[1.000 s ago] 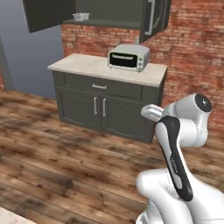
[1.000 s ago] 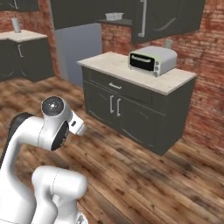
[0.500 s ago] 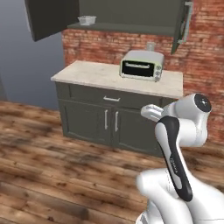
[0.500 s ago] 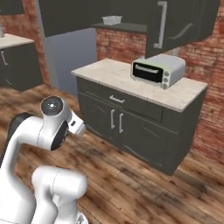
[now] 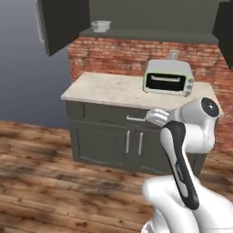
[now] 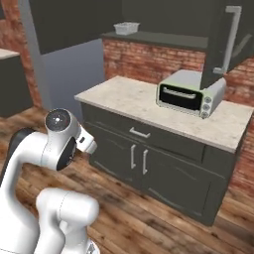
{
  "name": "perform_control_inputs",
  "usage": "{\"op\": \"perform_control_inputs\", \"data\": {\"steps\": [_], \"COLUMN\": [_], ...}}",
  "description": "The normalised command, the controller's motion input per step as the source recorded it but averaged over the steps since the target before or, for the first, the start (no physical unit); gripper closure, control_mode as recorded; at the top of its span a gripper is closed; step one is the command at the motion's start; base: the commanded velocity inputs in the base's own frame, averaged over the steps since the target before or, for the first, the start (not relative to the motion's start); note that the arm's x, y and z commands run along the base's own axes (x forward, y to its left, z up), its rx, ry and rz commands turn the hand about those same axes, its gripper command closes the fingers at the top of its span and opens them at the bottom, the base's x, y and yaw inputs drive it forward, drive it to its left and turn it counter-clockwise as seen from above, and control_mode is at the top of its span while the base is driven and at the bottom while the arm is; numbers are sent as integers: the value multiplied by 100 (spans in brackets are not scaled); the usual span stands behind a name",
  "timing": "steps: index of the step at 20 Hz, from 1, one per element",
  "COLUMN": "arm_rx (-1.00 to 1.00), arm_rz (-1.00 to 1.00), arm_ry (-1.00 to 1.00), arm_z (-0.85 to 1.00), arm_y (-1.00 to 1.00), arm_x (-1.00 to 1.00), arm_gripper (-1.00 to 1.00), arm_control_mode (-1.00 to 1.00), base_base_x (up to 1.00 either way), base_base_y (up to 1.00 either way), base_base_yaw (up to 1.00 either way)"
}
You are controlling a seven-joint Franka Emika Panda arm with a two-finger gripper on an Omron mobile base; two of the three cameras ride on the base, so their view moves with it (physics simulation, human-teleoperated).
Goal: Retrieve the tupperware and aluminum foil from the cabinet and place them on the dining counter near the plate with lemon and carrot to prepare for storing leftovers.
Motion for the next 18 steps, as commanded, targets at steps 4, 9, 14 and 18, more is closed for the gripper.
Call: {"op": "perform_control_inputs", "data": {"steps": [4,9,14,18], "arm_rx": [0,0,0,0], "arm_rz": [0,0,0,0], "arm_ry": [0,0,0,0], "arm_z": [0,0,0,0], "arm_y": [0,0,0,0], "arm_x": [0,0,0,0], "arm_gripper": [-100,-100,-100,-100], "arm_control_mode": [100,100,100,100], "base_base_x": [99,98,89,83], "base_base_y": [42,39,40,36], "base_base_yaw": [-22,-21,-22,-22]}}
